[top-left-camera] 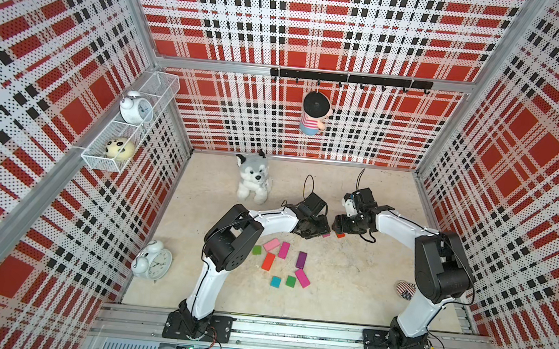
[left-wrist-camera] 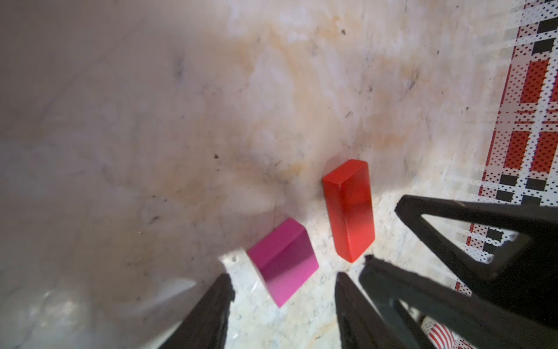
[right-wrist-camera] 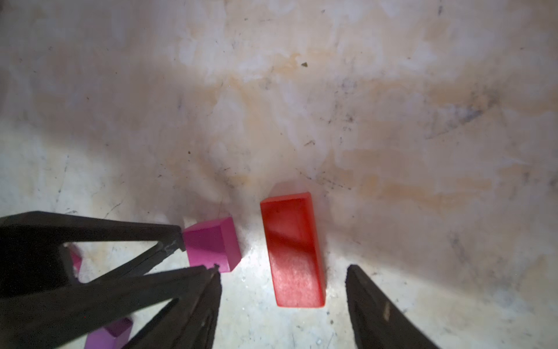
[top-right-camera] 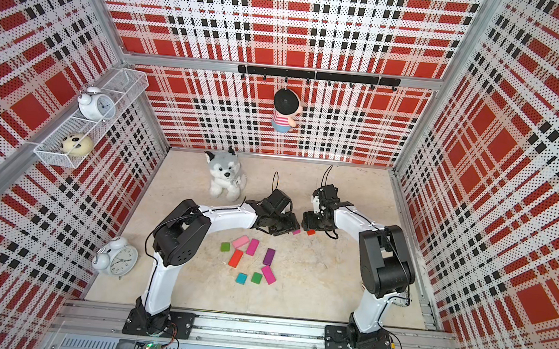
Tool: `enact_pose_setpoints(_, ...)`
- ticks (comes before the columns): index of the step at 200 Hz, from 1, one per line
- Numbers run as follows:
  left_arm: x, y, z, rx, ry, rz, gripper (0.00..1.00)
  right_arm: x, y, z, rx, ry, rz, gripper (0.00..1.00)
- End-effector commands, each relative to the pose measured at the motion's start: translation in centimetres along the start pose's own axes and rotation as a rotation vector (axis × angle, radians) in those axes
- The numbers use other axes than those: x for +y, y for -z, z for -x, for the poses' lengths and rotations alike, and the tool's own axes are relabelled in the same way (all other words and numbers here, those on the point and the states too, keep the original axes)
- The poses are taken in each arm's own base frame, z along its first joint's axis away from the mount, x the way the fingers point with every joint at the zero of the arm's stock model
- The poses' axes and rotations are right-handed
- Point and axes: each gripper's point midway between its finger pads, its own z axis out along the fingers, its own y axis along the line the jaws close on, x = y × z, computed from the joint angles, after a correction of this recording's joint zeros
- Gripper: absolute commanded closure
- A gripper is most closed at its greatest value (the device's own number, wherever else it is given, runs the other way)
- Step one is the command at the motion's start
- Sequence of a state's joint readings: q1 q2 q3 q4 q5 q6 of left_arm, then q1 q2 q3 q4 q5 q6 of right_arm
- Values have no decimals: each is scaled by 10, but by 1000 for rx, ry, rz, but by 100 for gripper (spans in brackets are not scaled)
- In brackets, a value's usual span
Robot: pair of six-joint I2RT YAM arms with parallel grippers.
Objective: Assemble the number 7 with building blocks
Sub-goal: Adjust the building block at the center of the board.
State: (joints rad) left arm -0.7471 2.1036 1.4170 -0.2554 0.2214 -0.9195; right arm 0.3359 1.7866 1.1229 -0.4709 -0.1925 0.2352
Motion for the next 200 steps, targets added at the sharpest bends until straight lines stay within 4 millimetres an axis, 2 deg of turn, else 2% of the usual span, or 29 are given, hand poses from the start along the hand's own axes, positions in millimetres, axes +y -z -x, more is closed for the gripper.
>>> enact_pose_setpoints(1,14,18,8,-42,23,33,41,3,-9,-3,38,71,-47,34)
enact_pose_setpoints(17,17,25,14,-60,29,31,40,1,-17,-7,68,84,-71,39)
enact_pose_setpoints(38,17,32,19,-82,32,25,40,-12,-23,-11,104,88,-136,44)
enact_pose_setpoints(63,17,33,21,-86,31,19,39,-20,-26,-13,120,85,-158,45)
enact_pose_setpoints(83,16,31,22,-84,31,13,39,-24,-28,-13,128,62,-172,51)
enact_pose_setpoints(112,15,30,25,-88,28,6,39,-21,-28,-9,125,64,-150,45)
enact_pose_setpoints(135,16,29,26,-89,26,5,39,-22,-26,-7,129,61,-157,48)
enact_pose_setpoints(167,12,28,30,-95,16,-6,39,-21,-33,-17,196,18,-134,49)
enact_pose_setpoints(177,10,27,30,-93,11,-9,38,-22,-35,-19,221,-19,-128,53)
enact_pose_setpoints(200,6,26,31,-98,-13,-11,38,-26,-34,-21,233,-152,-82,71)
